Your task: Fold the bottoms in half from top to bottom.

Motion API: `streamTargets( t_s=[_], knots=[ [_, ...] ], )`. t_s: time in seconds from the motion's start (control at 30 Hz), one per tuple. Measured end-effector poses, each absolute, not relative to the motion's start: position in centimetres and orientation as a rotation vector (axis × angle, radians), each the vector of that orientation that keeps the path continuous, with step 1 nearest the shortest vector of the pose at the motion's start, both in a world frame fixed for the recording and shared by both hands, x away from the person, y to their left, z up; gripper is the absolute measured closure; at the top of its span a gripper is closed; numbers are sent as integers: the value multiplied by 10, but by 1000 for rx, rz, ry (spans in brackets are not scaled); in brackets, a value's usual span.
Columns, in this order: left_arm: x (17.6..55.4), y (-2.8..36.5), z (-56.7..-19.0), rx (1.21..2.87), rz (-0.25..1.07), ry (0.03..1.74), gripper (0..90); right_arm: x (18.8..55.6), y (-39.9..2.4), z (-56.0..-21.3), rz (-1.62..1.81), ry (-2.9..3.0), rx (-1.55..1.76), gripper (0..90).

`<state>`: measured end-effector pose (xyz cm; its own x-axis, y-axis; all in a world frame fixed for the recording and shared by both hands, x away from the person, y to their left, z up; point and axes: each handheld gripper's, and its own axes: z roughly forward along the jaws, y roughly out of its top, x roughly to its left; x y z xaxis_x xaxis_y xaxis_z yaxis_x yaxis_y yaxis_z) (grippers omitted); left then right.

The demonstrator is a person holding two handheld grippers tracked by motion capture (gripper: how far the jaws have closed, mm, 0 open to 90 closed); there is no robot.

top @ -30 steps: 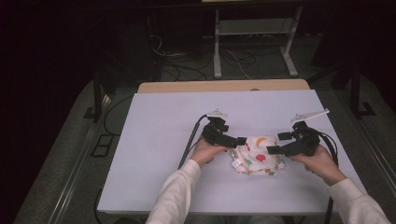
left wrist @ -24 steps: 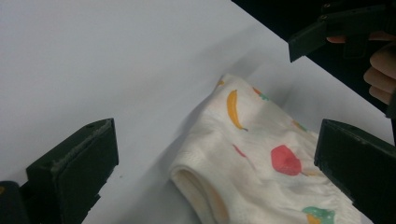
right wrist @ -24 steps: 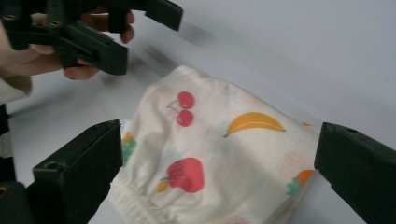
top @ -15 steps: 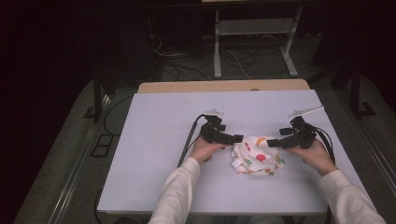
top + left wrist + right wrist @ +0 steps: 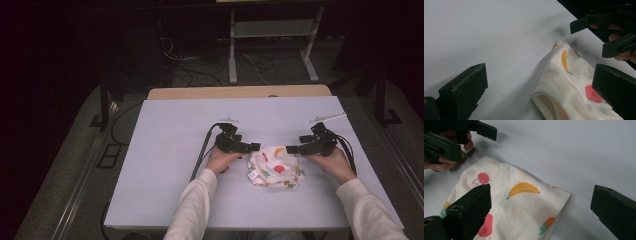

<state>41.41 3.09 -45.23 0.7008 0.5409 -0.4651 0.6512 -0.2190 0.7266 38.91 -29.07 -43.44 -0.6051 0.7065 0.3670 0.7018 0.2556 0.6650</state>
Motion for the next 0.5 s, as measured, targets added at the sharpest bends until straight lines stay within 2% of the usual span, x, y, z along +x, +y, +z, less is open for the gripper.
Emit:
streamTargets(
  t_s=[0.17, 0.5],
  knots=[
    [416, 31, -456, 1914, -156, 949, 8, 393, -291, -439, 1302, 2485, 1393, 65],
    [414, 26, -460, 1921, -196, 933, 180, 400, -293, -447, 1289, 2467, 1427, 161]
  ],
)
